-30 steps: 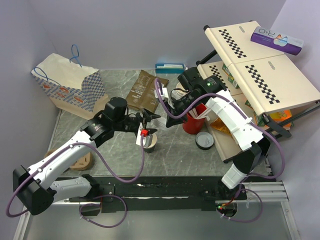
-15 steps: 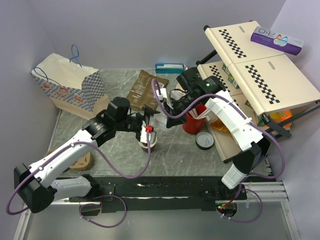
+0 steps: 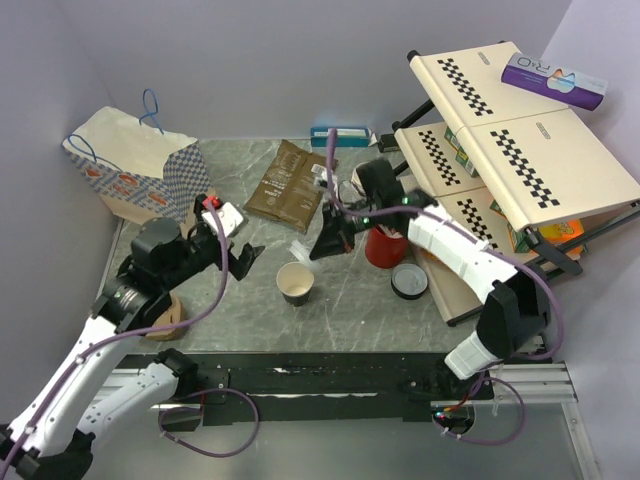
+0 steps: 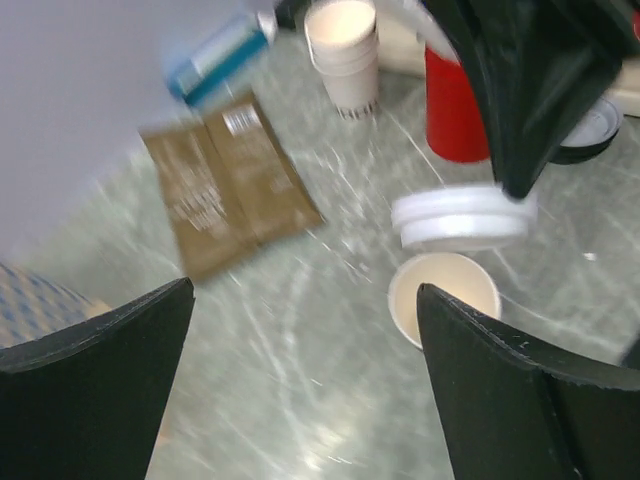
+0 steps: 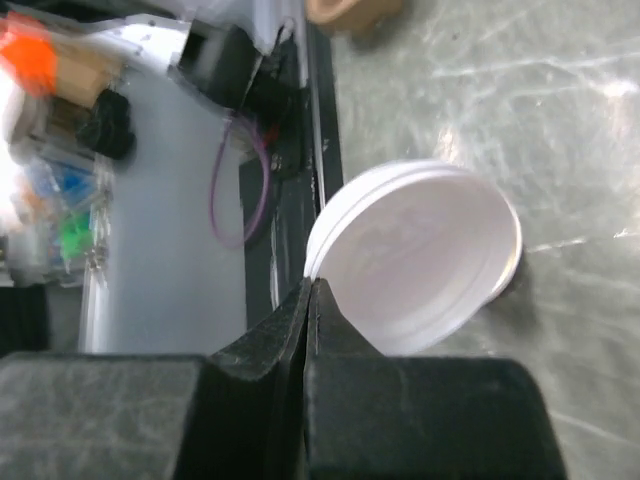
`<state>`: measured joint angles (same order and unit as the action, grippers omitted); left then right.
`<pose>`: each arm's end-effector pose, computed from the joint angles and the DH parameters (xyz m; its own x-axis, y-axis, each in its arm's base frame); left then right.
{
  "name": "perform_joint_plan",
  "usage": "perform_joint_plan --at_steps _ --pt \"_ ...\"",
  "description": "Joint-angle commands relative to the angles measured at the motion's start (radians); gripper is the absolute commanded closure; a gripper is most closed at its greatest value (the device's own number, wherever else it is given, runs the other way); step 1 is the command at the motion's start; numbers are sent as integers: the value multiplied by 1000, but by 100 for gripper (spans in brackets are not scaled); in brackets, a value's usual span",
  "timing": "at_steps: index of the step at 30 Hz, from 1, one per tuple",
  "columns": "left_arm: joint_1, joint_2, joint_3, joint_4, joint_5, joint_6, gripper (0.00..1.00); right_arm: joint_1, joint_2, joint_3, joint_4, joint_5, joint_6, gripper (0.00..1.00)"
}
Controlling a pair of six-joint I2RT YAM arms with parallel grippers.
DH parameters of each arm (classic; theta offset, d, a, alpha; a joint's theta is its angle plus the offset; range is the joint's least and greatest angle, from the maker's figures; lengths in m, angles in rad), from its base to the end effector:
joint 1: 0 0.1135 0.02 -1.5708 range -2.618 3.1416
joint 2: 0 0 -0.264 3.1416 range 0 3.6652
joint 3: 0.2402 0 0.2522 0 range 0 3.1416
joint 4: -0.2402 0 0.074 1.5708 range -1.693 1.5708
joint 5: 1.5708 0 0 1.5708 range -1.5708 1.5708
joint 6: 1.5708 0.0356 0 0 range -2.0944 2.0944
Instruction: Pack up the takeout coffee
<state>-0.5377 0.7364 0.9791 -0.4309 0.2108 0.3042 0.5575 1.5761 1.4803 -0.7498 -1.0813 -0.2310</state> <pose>0.1290 -0.0856 0.3876 0.0496 0.3115 -0.9490 0.6944 0.6722 0.2569 0.2644 0.2019 0.3459 -0.4475 -0.4059 -0.7969 -0.8711 -0.0037 0.4911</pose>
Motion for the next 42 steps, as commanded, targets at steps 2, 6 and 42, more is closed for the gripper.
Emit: perform_joint_plan --at_steps 2,6,42 --pt "59 29 -72 6 -56 -298 1 36 -172 -305 745 113 627 100" --pt "70 34 -128 55 -28 -375 1 50 -186 -422 924 265 740 100" --pt "70 115 -298 270 150 -333 1 38 -1 -523 1027 70 907 100"
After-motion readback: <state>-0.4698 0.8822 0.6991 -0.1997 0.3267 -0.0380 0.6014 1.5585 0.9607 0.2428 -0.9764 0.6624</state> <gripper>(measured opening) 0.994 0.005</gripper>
